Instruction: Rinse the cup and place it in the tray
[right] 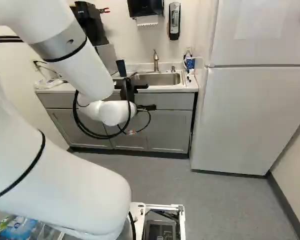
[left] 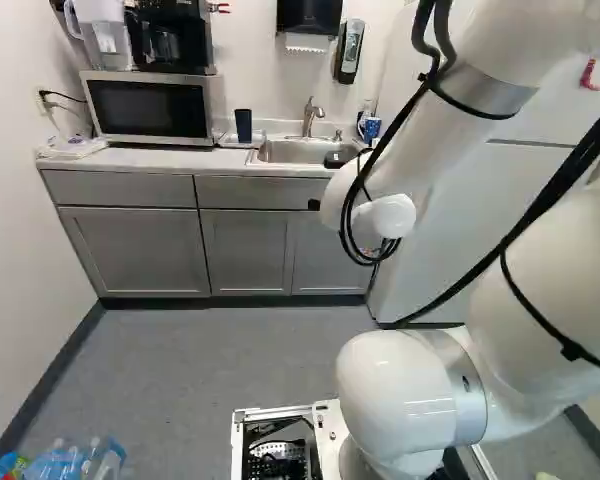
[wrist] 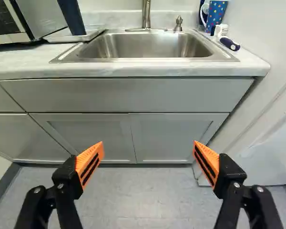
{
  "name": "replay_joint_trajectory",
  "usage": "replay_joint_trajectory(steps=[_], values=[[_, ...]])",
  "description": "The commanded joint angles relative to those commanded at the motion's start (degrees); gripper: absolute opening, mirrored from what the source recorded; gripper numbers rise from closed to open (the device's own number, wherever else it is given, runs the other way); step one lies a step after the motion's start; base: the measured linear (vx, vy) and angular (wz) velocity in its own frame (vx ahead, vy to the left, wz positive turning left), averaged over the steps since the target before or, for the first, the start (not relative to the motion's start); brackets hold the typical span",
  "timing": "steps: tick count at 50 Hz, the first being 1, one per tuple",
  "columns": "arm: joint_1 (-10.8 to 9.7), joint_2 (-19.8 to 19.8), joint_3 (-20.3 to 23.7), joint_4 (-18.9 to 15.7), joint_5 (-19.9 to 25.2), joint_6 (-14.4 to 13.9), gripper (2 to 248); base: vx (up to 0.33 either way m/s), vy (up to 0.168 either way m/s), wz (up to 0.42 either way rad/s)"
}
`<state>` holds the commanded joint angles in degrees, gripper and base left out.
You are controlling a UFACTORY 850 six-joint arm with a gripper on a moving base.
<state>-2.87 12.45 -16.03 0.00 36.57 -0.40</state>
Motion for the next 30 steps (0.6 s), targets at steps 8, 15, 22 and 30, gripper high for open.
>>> replay_joint_trajectory(steps=[8, 15, 22, 30], values=[[0.7, 0.8, 2.6, 0.0, 3.2, 0.1, 247, 0.000, 0.000, 0.000], [1.2, 1.5, 4.6, 0.0, 5.6, 0.2, 247, 0.000, 0.000, 0.000], [1.6, 2.0, 6.3, 0.0, 7.6, 0.2, 247, 0.000, 0.000, 0.000], [2.1, 2.5, 7.9, 0.0, 9.6, 0.3, 247, 0.000, 0.000, 0.000]])
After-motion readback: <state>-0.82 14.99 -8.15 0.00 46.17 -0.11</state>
